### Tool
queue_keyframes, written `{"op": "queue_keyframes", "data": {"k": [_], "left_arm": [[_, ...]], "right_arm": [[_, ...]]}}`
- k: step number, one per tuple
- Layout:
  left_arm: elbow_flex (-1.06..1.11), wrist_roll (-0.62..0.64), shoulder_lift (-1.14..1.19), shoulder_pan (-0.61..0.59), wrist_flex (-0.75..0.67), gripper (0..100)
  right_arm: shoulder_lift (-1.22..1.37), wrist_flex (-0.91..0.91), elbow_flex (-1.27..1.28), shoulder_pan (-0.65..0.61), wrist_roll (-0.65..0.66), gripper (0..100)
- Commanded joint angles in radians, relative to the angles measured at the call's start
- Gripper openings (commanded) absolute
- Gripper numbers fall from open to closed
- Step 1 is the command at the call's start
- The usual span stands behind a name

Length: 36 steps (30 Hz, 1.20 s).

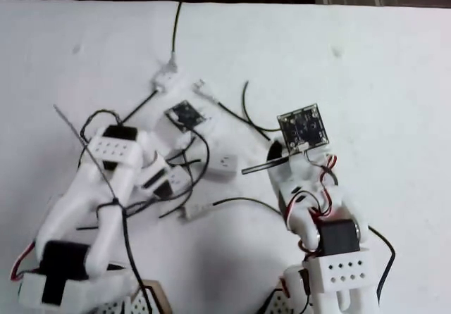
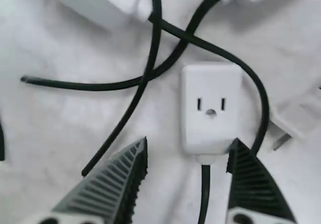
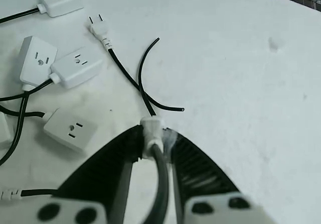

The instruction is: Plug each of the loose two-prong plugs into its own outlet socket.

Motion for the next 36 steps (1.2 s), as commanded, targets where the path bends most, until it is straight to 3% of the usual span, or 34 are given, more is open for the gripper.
{"op": "queue_keyframes", "data": {"k": [1, 15, 22, 31, 36], "left_arm": [[-0.109, -0.008, 0.048, -0.018, 0.031, 25], [-0.196, -0.011, 0.079, -0.025, 0.071, 25], [-0.107, -0.006, 0.147, 0.061, -0.009, 25], [-0.112, 0.071, 0.160, 0.163, 0.011, 25], [-0.112, 0.101, 0.160, 0.179, 0.011, 13]], "right_arm": [[0.002, -0.002, -0.011, -0.004, 0.009, 1.8], [0.002, -0.002, -0.011, -0.004, 0.009, 1.8], [0.002, -0.004, -0.011, -0.004, 0.009, 1.8], [0.001, -0.004, -0.011, -0.001, 0.009, 1.8], [0.001, -0.004, -0.011, -0.001, 0.009, 1.8]]}}
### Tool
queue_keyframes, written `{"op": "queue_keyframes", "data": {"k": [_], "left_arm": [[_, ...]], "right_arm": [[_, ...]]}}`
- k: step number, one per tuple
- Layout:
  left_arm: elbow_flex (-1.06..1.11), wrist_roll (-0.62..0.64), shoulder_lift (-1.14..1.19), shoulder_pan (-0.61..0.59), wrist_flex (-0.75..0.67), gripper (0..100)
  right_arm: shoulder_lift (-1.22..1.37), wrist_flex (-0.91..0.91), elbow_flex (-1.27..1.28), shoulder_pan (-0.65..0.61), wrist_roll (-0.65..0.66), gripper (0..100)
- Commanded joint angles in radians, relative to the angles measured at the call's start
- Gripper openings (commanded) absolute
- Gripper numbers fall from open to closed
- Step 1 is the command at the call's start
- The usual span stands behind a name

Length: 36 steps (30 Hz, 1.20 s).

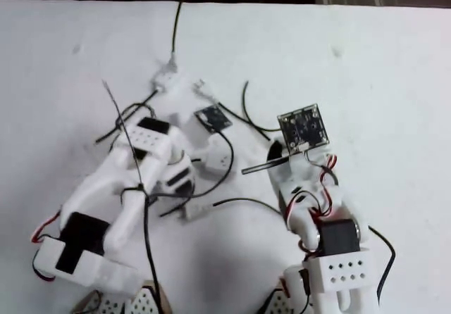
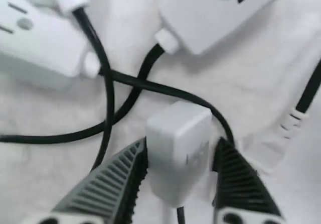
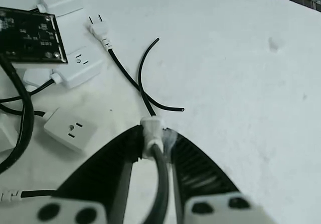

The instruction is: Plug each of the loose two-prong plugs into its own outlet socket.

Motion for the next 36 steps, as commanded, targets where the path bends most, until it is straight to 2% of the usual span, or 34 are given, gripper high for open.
{"op": "queue_keyframes", "data": {"k": [1, 11, 14, 18, 21, 25, 28, 32, 34, 36], "left_arm": [[-0.002, 0.020, -0.004, 0.018, 0.005, 12], [-0.003, 0.021, -0.007, 0.008, 0.041, 3], [-0.014, 0.009, -0.007, -0.039, 0.037, 2], [-0.058, -0.149, -0.051, -0.160, 0.032, 2], [-0.052, -0.222, -0.125, -0.222, 0.038, 2], [0.060, -0.261, -0.236, -0.223, 0.011, 2], [0.204, -0.279, -0.309, -0.170, -0.058, 3], [0.368, -0.258, -0.421, -0.102, -0.094, 16], [0.399, -0.189, -0.495, -0.102, -0.091, 23], [0.407, -0.143, -0.581, -0.119, -0.074, 25]], "right_arm": [[0.001, -0.004, -0.011, -0.001, 0.009, 1.8], [0.001, -0.004, -0.011, 0.002, 0.009, 1.8], [-0.001, -0.004, -0.011, 0.002, 0.009, 1.8], [-0.001, -0.004, -0.011, -0.001, 0.009, 1.8], [0.001, -0.004, -0.011, -0.001, 0.009, 1.8], [0.001, -0.004, -0.011, -0.002, 0.009, 1.8], [-0.001, -0.004, -0.011, -0.002, 0.009, 1.8], [0.001, -0.004, -0.011, -0.002, 0.009, 1.8], [0.001, -0.004, -0.011, -0.002, 0.009, 1.8], [0.001, -0.004, -0.011, -0.002, 0.009, 1.8]]}}
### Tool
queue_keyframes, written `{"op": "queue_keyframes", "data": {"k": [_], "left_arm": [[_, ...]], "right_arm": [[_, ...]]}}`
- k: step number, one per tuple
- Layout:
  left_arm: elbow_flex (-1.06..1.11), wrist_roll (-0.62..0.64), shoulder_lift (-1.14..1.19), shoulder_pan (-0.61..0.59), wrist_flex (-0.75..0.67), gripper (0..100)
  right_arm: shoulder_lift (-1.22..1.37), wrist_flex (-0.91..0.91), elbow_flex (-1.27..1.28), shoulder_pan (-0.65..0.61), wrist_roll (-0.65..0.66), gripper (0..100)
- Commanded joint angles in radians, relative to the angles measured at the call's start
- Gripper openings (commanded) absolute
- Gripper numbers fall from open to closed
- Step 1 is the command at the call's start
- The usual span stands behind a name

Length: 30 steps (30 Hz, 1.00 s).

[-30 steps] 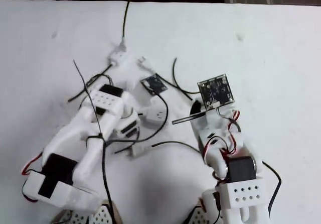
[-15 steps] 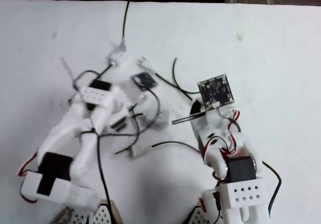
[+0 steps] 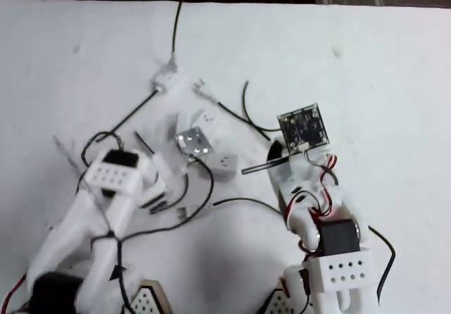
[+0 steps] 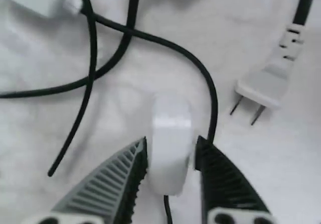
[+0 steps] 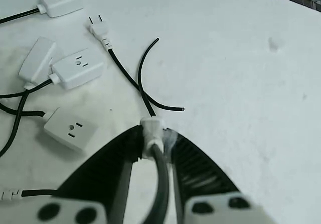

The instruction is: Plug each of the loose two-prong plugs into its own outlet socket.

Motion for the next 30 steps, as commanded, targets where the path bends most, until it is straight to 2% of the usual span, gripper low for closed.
{"op": "queue_keyframes", "data": {"k": [1, 7, 12, 16, 22, 27, 30], "left_arm": [[0.011, 0.060, -0.173, -0.008, 0.021, 25], [-0.020, 0.055, -0.409, -0.059, 0.118, 26], [-0.015, 0.055, -0.507, -0.165, 0.048, 25], [0.020, 0.055, -0.456, -0.229, -0.048, 25], [0.049, 0.023, -0.266, -0.232, -0.123, 25], [0.055, 0.014, -0.166, -0.209, -0.115, 25], [0.063, 0.017, -0.173, -0.170, -0.041, 25]], "right_arm": [[0.001, -0.004, -0.011, -0.002, 0.009, 1.8], [0.002, -0.004, -0.011, -0.002, 0.009, 1.8], [0.002, -0.004, -0.011, -0.002, 0.009, 1.8], [0.002, -0.004, -0.011, -0.004, 0.009, 1.8], [0.002, -0.004, -0.011, -0.004, 0.009, 1.8], [0.002, -0.004, -0.011, -0.004, 0.009, 1.8], [0.002, -0.004, -0.011, -0.004, 0.009, 1.8]]}}
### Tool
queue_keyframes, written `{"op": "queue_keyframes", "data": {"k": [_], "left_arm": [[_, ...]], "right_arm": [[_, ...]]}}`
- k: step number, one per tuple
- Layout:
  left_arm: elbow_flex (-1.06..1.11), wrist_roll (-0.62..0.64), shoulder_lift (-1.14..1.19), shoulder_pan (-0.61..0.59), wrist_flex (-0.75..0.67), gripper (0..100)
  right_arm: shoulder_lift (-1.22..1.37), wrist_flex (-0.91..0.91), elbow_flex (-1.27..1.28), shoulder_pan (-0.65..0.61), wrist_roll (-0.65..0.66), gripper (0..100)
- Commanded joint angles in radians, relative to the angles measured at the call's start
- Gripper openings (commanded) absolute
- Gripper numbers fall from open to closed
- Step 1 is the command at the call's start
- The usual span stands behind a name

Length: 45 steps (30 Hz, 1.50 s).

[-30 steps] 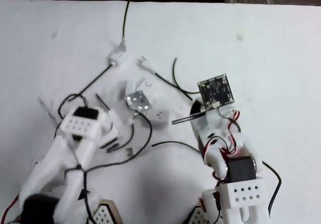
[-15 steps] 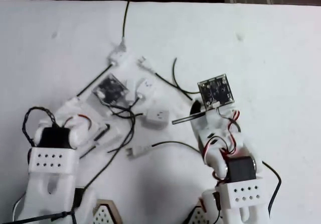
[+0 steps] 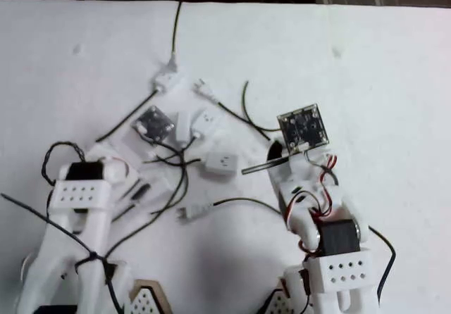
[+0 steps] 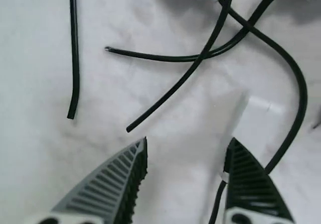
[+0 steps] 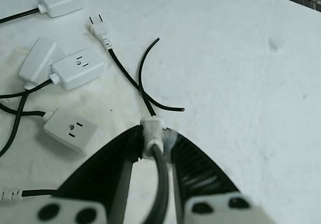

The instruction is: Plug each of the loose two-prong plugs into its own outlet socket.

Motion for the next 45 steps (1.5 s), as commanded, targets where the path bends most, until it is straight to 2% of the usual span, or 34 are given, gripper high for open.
{"op": "queue_keyframes", "data": {"k": [1, 10, 13, 18, 26, 36, 40, 45], "left_arm": [[0.002, 0.000, -0.008, 0.061, 0.081, 25], [0.011, 0.098, -0.242, 0.262, 0.338, 25], [0.008, 0.091, -0.297, 0.255, 0.342, 26], [0.008, 0.046, -0.295, 0.197, 0.261, 25], [-0.034, 0.006, -0.016, 0.196, 0.199, 26], [-0.270, 0.005, 0.446, 0.200, 0.204, 25], [-0.351, -0.032, 0.545, 0.199, 0.279, 25], [-0.362, -0.043, 0.568, 0.217, 0.316, 11]], "right_arm": [[0.002, -0.004, -0.011, -0.004, 0.009, 1.8], [0.002, -0.004, -0.009, -0.004, 0.009, 1.8], [0.002, -0.004, -0.009, -0.004, 0.009, 1.8], [0.002, -0.002, -0.009, -0.004, 0.009, 1.8], [0.002, -0.002, -0.009, -0.004, 0.009, 1.8], [0.002, -0.002, -0.009, -0.004, 0.009, 1.8], [0.002, -0.002, -0.009, -0.004, 0.009, 1.8], [0.002, -0.002, -0.009, -0.004, 0.009, 1.8]]}}
